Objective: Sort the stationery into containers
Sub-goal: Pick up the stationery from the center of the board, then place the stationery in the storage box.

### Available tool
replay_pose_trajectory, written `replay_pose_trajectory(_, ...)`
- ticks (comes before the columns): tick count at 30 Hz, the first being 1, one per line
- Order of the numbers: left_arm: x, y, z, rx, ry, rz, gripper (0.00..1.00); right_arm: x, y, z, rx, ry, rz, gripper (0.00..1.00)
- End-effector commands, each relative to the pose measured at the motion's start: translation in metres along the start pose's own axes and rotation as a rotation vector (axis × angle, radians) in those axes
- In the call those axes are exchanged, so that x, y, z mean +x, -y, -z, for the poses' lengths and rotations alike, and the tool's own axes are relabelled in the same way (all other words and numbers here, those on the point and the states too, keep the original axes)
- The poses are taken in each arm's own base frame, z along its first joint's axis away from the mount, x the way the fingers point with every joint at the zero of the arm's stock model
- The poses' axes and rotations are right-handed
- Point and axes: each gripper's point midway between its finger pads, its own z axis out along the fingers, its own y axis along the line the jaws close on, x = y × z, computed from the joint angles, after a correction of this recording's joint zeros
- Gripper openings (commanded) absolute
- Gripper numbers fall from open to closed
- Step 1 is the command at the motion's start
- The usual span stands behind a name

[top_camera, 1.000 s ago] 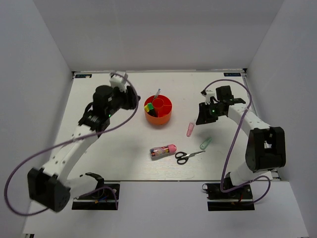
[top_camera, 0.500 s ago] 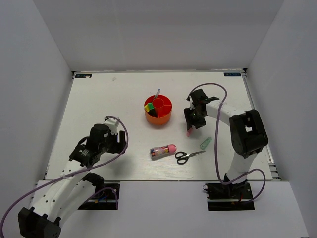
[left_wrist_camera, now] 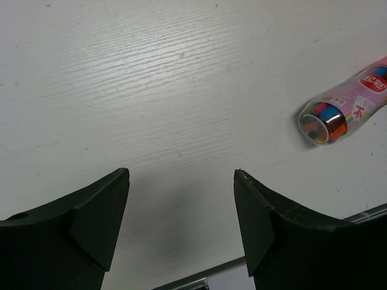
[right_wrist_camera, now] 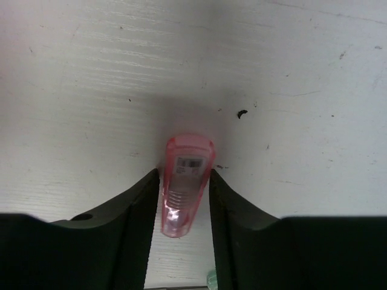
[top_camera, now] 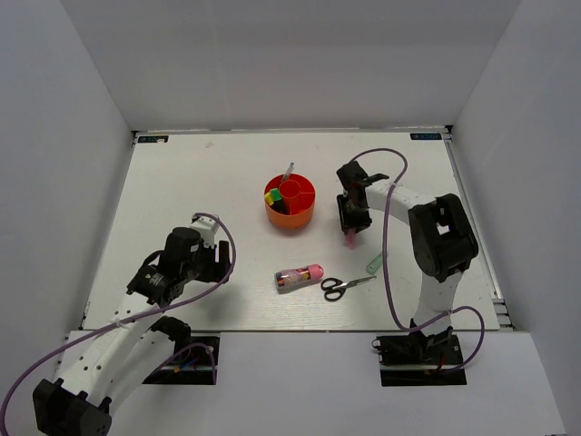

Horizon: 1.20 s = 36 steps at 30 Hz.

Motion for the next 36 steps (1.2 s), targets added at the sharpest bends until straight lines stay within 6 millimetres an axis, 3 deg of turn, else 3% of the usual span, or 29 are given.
replay_pose_trajectory(1, -0.003, 0.001, 0.002, 0.008, 0.001, -0.008, 0.8, 0.027, 0.005, -0.017, 0.023, -0.101, -0.051, 0.39)
replay_pose_trajectory(5, -0.001, 0.001, 0.002, 0.012, 0.0, -0.009, 0.8, 0.031, -0.002, -0.012, -0.02, -0.111, -0.063, 0.26)
replay_pose_trajectory(8, -0.001, 0.001, 0.002, 0.01, 0.003, -0.011, 0.8, 0.022, -0.008, -0.005, -0.059, -0.089, -0.046, 0.15)
replay_pose_trajectory(10, 0.0, 0.001, 0.002, 0.009, 0.003, -0.014, 0.79, 0.009, -0.014, 0.002, -0.103, -0.047, 0.003, 0.04)
replay_pose_trajectory(12, -0.001, 0.001, 0.003, 0.011, 0.008, -0.016, 0.79, -0.008, -0.026, 0.019, -0.175, 0.015, 0.032, 0.0)
replay_pose_trajectory(14, -0.002, 0.001, 0.002, 0.011, 0.015, -0.018, 0.79, -0.025, -0.031, 0.033, -0.22, 0.08, 0.107, 0.0)
replay_pose_trajectory(15, 0.0, 0.001, 0.002, 0.012, 0.01, -0.016, 0.79, -0.042, -0.036, 0.054, -0.249, 0.169, 0.137, 0.0)
replay_pose_trajectory(17, -0.001, 0.001, 0.002, 0.016, 0.014, -0.02, 0.79, -0.064, -0.044, 0.075, -0.303, 0.268, 0.235, 0.0)
replay_pose_trajectory(18, -0.001, 0.002, 0.002, 0.018, 0.01, -0.017, 0.79, -0.074, -0.049, 0.098, -0.332, 0.341, 0.273, 0.0)
replay_pose_trajectory(22, 0.0, 0.002, 0.001, 0.017, 0.003, -0.021, 0.79, -0.103, -0.061, 0.148, -0.387, 0.544, 0.38, 0.0)
replay_pose_trajectory(26, 0.002, 0.0, 0.0, 0.011, -0.002, -0.025, 0.79, -0.125, -0.075, 0.172, -0.444, 0.682, 0.47, 0.0)
replay_pose_trajectory(29, 0.003, -0.001, -0.002, 0.003, -0.012, -0.025, 0.79, -0.141, -0.1, 0.188, -0.56, 0.771, 0.574, 0.0)
replay_pose_trajectory(31, 0.006, -0.002, -0.003, -0.002, -0.026, -0.028, 0.79, -0.147, -0.113, 0.183, -0.627, 0.792, 0.626, 0.0)
replay_pose_trajectory(32, 0.006, -0.003, -0.003, -0.007, -0.03, -0.025, 0.79, -0.153, -0.122, 0.195, -0.677, 0.827, 0.668, 0.0)
replay_pose_trajectory(35, 0.008, -0.005, -0.004, -0.017, -0.042, -0.026, 0.79, -0.165, -0.137, 0.178, -0.77, 0.79, 0.701, 0.0)
replay_pose_trajectory(36, 0.01, -0.007, -0.005, -0.024, -0.049, -0.028, 0.79, -0.173, -0.141, 0.186, -0.797, 0.813, 0.71, 0.0)
